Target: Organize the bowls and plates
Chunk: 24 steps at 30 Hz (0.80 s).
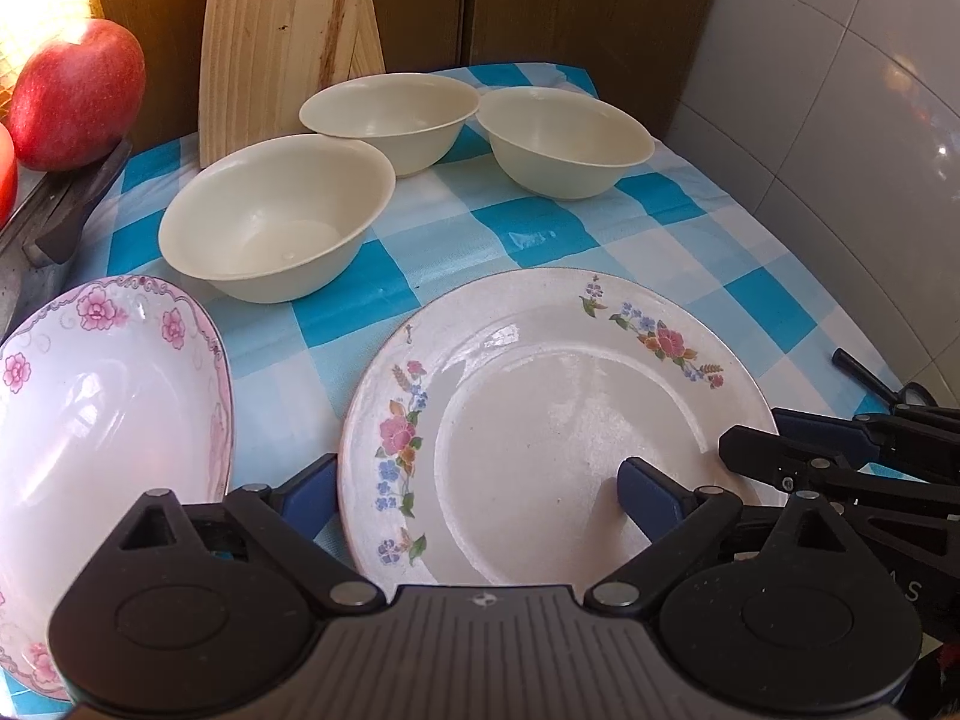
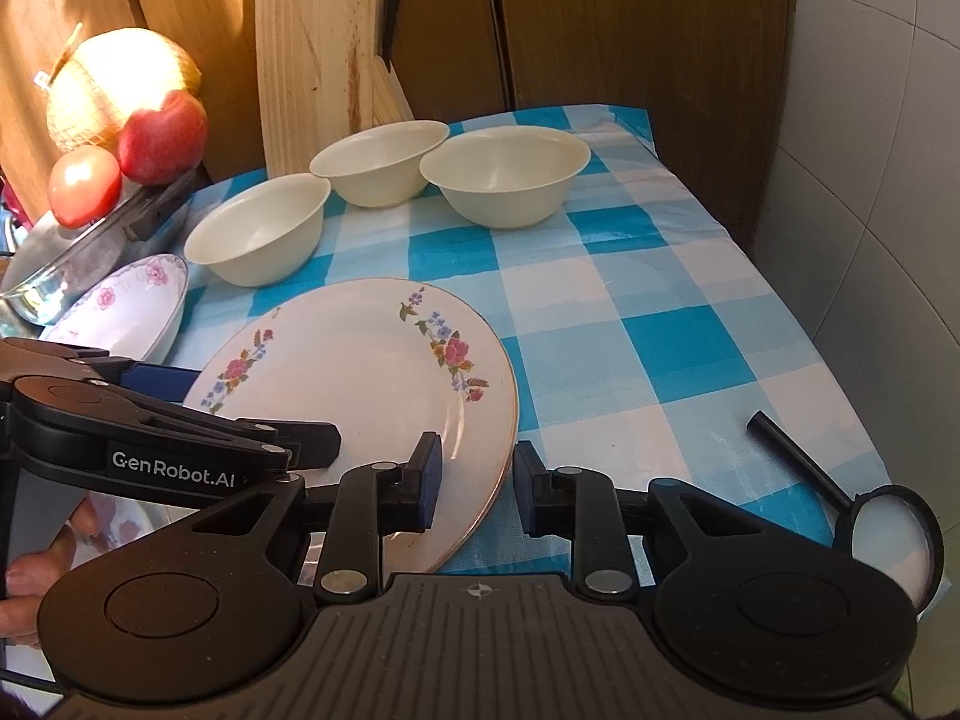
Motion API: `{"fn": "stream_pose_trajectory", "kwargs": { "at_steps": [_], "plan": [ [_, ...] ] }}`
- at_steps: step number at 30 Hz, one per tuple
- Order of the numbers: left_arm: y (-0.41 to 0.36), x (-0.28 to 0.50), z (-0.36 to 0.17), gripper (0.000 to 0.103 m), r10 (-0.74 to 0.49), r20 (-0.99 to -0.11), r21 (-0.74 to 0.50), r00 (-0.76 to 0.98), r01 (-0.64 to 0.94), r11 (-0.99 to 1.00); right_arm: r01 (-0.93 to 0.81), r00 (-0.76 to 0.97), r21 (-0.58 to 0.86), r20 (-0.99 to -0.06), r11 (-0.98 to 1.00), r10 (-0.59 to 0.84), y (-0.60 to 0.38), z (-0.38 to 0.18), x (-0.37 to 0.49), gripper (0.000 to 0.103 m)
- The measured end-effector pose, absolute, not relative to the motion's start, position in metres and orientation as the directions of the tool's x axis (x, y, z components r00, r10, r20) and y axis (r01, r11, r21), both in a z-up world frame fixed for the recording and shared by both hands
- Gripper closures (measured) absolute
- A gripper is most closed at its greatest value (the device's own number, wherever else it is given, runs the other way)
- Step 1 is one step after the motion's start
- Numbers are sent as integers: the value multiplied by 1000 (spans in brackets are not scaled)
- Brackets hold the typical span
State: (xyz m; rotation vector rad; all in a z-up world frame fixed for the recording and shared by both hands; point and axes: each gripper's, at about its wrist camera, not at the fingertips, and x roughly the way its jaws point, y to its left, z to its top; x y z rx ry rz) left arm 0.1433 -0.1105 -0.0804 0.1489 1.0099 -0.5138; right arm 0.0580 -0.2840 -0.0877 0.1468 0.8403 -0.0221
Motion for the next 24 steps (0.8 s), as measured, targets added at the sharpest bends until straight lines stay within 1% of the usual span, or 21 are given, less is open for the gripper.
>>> {"fn": "stream_pose_trajectory", "kwargs": {
  "at_steps": [5,13,21,24],
  "plan": [
    [-111,141,-79,12,-363,-837,-143,410,476,868,87,671,99,-742,991,15,-284,-86,56,70],
    [-118,134,-84,13,-342,-833,-80,435,518,852,101,665,103,-747,990,10,-287,-89,55,70],
    [-117,133,-86,10,-350,-825,-83,444,517,852,101,667,123,-745,987,25,-289,-90,55,69],
    [-117,131,-85,11,-347,-825,-86,446,507,857,103,669,130,-743,986,28,-289,-90,55,69]
  ]
}}
